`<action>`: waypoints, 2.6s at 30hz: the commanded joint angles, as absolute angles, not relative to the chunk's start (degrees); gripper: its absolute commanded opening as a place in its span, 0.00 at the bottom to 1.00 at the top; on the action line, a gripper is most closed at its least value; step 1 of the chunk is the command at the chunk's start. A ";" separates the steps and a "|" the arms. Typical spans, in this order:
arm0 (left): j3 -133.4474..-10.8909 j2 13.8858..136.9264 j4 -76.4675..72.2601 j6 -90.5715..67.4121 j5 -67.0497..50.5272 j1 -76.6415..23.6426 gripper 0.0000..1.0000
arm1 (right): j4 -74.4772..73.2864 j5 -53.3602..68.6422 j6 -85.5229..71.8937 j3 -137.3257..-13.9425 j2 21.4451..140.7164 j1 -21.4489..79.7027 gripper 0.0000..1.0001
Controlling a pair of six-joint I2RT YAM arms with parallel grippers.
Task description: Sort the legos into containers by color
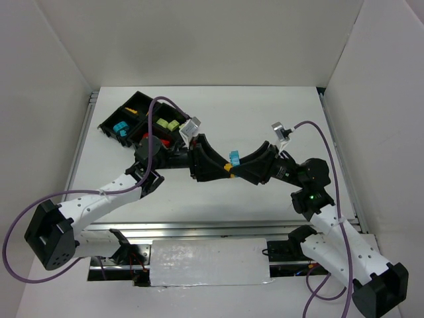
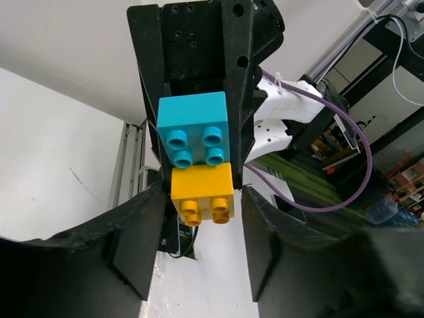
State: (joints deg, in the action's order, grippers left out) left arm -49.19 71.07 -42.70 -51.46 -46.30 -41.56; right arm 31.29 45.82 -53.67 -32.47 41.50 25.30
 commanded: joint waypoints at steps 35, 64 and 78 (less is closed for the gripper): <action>-50.78 58.89 -24.38 -42.46 -40.36 -27.35 0.00 | 11.38 32.62 -39.29 -37.26 38.50 25.66 0.00; -120.57 121.78 25.93 -38.94 17.15 -0.62 0.06 | -5.45 22.32 -34.89 -37.18 37.62 25.84 0.00; -121.73 126.48 24.34 -36.92 12.31 1.32 0.99 | -5.10 24.87 -34.63 -37.88 39.37 25.93 0.00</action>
